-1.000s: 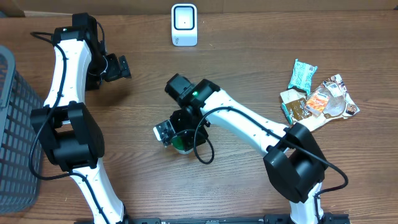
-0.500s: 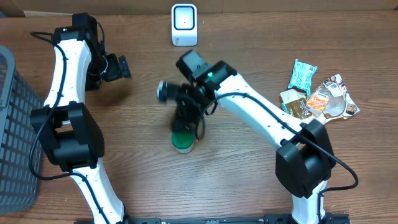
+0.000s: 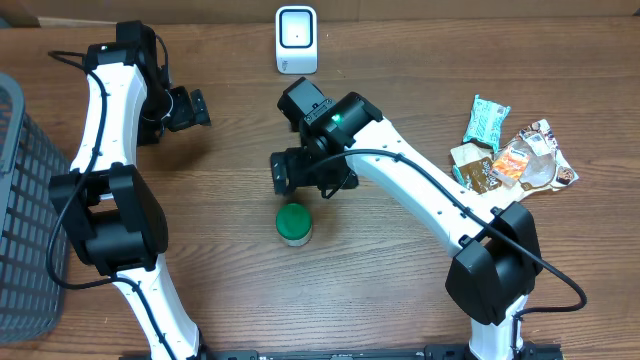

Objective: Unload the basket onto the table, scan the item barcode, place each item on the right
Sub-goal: 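Grasp the Knorr jar by its lid with the right gripper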

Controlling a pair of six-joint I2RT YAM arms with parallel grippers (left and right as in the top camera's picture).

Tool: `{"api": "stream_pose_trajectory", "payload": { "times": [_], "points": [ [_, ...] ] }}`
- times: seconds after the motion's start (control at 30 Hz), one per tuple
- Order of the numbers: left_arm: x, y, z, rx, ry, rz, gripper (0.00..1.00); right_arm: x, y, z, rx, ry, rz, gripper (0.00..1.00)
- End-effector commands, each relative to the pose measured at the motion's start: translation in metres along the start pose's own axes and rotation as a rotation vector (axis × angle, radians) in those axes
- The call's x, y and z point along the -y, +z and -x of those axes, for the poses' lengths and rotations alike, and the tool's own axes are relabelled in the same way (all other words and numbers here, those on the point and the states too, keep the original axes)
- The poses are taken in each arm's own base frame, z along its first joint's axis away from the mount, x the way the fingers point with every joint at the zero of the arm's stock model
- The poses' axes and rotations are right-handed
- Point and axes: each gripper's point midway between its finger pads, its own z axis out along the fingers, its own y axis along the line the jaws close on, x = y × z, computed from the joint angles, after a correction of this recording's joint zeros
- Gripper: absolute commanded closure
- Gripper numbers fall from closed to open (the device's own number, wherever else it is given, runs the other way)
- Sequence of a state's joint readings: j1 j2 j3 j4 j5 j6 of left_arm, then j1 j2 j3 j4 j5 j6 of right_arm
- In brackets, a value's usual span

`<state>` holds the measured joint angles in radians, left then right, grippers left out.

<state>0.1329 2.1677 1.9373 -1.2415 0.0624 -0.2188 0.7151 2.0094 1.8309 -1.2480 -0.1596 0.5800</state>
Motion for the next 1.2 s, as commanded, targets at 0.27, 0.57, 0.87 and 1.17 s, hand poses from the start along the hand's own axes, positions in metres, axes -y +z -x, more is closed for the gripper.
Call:
{"api": "stream_pose_trajectory", "payload": {
  "times": [0.27,0.57,0.87,1.17],
  "points": [
    [-0.002,0.000,0.004,0.007,-0.017,0.010,0.00,0.002,0.042,-0.006,0.166,0.390,-0.119,0.00],
    [-0.002,0.000,0.004,0.007,-0.017,0.009,0.00,0.001,0.061,-0.033,0.129,0.390,-0.155,0.00],
    [-0.002,0.000,0.004,0.007,-0.017,0.009,0.00,-0.008,0.064,-0.046,0.100,0.350,-0.153,0.18],
    [-0.002,0.000,0.004,0.007,-0.017,0.010,0.01,-0.011,0.066,-0.062,0.070,0.270,-0.181,0.37]
  ]
}}
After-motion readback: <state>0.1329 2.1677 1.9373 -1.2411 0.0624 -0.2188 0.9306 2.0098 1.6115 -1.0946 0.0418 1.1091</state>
